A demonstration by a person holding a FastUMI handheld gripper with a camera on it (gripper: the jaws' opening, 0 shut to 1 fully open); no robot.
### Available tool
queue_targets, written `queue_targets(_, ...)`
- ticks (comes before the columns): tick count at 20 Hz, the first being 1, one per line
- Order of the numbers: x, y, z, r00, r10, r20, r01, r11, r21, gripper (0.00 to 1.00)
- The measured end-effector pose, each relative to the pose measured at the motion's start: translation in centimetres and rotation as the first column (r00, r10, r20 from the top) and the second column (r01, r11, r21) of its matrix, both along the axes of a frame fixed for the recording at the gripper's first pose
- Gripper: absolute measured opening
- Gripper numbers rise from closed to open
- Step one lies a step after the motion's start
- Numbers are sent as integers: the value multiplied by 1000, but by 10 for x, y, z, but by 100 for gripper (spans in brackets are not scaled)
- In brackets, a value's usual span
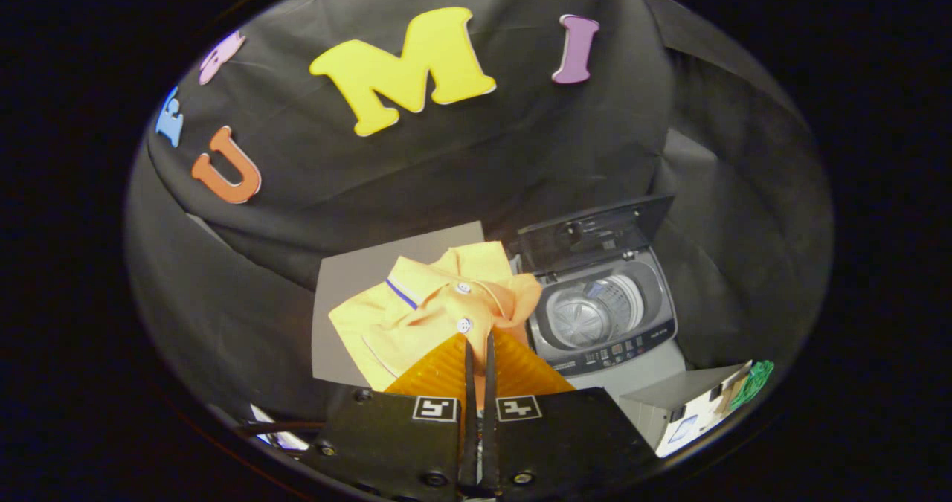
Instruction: Put the clothes into the washing machine and then close the washing machine lid.
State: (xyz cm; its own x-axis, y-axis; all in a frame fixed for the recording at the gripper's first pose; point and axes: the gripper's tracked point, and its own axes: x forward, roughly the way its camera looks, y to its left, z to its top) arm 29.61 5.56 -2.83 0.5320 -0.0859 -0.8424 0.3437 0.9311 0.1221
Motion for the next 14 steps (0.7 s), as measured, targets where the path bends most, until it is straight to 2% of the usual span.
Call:
queue_targets(8,-18,-91,2,992,-124,30,124,992,9,6)
queue_targets(14,-4,-156,5,990,-129,51,129,992,-6,6)
